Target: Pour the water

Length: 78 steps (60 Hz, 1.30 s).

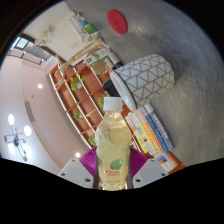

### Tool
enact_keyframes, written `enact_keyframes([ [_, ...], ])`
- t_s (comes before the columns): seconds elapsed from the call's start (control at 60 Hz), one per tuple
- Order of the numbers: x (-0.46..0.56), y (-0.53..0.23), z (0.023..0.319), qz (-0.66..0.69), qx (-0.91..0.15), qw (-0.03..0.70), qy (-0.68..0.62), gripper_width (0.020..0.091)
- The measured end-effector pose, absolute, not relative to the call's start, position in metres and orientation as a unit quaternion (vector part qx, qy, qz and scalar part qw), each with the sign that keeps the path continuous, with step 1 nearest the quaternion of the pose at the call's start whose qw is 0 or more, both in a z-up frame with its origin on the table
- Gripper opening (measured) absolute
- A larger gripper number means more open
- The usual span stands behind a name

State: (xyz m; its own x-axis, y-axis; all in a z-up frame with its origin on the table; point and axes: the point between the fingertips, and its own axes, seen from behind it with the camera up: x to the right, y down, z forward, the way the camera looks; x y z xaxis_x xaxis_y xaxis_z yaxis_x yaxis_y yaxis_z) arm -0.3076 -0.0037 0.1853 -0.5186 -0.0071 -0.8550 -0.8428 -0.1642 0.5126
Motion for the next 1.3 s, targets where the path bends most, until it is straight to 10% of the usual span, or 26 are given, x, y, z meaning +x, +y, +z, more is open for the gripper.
enact_keyframes([
  [0.383, -0.28, 0.002, 0.275, 0.304, -0.671, 0.651, 0.183, 0.0407],
  [0.6, -0.197, 0.01, 0.305, 0.041, -0.71, 0.701, 0.048, 0.0405],
  [1.05, -0.039, 0.024, 0.133, -0.115, -0.783, 0.608, 0.057, 0.0407],
  [1.3, -0.033, 0.026, 0.096, -0.095, -0.779, 0.616, 0.068, 0.042],
])
